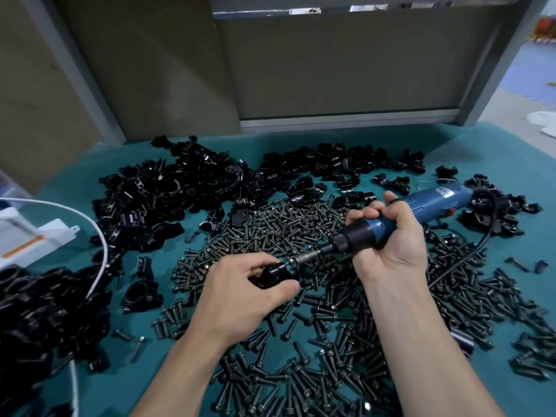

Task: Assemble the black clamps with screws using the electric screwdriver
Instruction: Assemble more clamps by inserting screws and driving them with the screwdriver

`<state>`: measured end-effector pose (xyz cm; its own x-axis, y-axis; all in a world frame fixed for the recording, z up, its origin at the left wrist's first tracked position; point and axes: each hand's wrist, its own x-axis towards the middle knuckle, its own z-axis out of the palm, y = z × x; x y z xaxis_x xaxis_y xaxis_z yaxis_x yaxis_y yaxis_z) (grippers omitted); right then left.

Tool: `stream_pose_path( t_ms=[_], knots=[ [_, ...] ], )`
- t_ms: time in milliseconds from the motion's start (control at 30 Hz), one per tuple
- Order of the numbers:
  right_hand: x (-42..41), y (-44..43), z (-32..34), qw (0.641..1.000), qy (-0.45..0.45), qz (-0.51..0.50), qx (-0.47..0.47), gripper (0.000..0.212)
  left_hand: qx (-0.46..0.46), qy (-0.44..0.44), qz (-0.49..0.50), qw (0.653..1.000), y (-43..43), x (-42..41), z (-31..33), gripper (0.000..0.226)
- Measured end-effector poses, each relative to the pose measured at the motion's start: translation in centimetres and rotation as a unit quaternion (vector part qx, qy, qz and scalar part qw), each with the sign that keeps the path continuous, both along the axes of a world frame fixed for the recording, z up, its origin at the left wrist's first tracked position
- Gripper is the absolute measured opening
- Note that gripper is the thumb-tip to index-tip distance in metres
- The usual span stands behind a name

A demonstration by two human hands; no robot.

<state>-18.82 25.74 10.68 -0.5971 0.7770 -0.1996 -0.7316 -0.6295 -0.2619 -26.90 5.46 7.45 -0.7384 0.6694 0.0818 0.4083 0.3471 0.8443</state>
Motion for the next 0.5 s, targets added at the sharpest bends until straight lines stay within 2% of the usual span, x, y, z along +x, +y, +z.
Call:
stream_pose_path(
  t_ms=[100, 300, 500],
  knots=[
    [-0.07, -0.15, 0.06, 1.000, 0.005, -0.002, 0.000, 0.025, 0.007, -0.010, -0.013, 1.000, 0.01, 0.13, 0.10, 0.019],
    [-0.06, -0.17, -0.10, 0.999, 0.011, 0.030, 0.004, 0.026, 0.078, -0.077, -0.047, 0.993, 0.37, 0.00, 0.41, 0.034],
    [-0.40, -0.30, -0.37, 0.999, 0.023, 0.029, -0.025, 0.023, 0.089, -0.107, -0.052, 0.989, 0.36, -0.24, 0.40, 0.036]
  ],
)
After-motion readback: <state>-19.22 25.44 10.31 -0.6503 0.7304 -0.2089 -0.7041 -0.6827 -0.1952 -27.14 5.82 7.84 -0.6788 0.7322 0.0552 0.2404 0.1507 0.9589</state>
